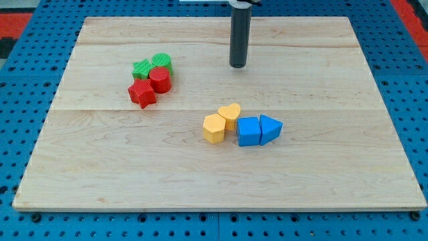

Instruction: Separate the red blocks from the green blocks

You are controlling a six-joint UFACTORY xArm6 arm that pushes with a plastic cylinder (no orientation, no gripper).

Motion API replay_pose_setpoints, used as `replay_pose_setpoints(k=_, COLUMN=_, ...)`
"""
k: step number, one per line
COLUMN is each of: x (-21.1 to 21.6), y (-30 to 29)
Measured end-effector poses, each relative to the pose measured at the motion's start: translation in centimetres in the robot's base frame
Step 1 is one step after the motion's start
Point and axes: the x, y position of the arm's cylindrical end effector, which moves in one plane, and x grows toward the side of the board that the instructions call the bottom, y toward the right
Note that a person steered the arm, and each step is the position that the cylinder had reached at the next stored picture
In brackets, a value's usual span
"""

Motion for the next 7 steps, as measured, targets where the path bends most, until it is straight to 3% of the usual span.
replay_pose_setpoints(k=2, x=-0.2, y=-0.1)
replay_pose_setpoints(k=5, x=8.2, y=-1.9)
replay_pose_setpoints(k=7, x=7.8, y=-10.0)
